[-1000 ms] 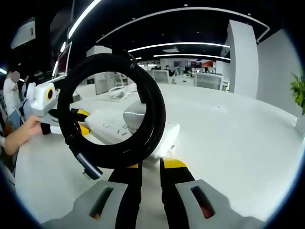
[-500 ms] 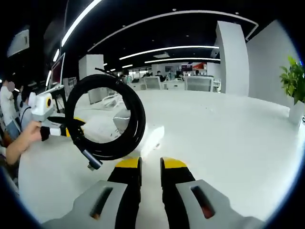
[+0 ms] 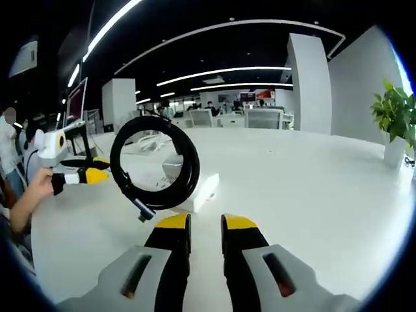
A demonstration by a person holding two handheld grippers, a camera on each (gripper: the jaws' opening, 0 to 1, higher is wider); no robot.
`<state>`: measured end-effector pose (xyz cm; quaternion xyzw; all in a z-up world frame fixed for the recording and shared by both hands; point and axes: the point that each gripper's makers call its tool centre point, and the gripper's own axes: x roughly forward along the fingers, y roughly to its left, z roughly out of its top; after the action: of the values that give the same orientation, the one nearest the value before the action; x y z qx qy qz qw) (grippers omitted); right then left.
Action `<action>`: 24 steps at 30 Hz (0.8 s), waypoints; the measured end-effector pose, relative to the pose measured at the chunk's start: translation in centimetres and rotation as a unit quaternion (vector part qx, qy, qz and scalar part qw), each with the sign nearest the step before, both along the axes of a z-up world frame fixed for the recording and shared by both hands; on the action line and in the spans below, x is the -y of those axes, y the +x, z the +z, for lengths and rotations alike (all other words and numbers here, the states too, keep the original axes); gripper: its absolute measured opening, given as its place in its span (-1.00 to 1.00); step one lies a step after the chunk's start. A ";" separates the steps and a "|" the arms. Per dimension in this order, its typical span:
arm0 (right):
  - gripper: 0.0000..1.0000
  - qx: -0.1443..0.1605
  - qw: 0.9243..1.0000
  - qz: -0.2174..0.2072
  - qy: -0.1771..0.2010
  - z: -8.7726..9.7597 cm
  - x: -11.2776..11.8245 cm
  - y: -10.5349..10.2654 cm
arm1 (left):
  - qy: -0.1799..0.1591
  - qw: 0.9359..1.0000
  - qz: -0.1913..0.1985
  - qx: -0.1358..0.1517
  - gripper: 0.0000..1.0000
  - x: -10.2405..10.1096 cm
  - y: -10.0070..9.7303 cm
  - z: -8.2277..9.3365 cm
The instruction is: Straighten the power strip on the desk, plug the charger into it
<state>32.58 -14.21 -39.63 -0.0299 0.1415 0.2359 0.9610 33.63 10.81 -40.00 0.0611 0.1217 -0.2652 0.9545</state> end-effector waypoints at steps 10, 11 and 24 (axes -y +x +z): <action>-0.59 0.020 1.000 -0.008 -0.013 1.3 -0.6 -3.1 | -0.005 0.999 0.026 0.021 -0.31 -0.3 -4.1 1.4; -0.59 0.022 1.000 -0.008 -0.012 1.4 -0.6 -3.4 | -0.006 0.999 0.030 0.023 -0.31 -0.5 -4.4 1.6; -0.49 0.039 0.999 -0.027 -0.002 2.6 -0.9 -6.4 | 0.005 0.997 0.066 0.034 -0.26 -1.9 -8.1 3.2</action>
<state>26.21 -13.28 -37.05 -0.0373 0.1055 0.2082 0.9717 25.51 12.69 -36.78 0.0664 0.0938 -0.1984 0.9734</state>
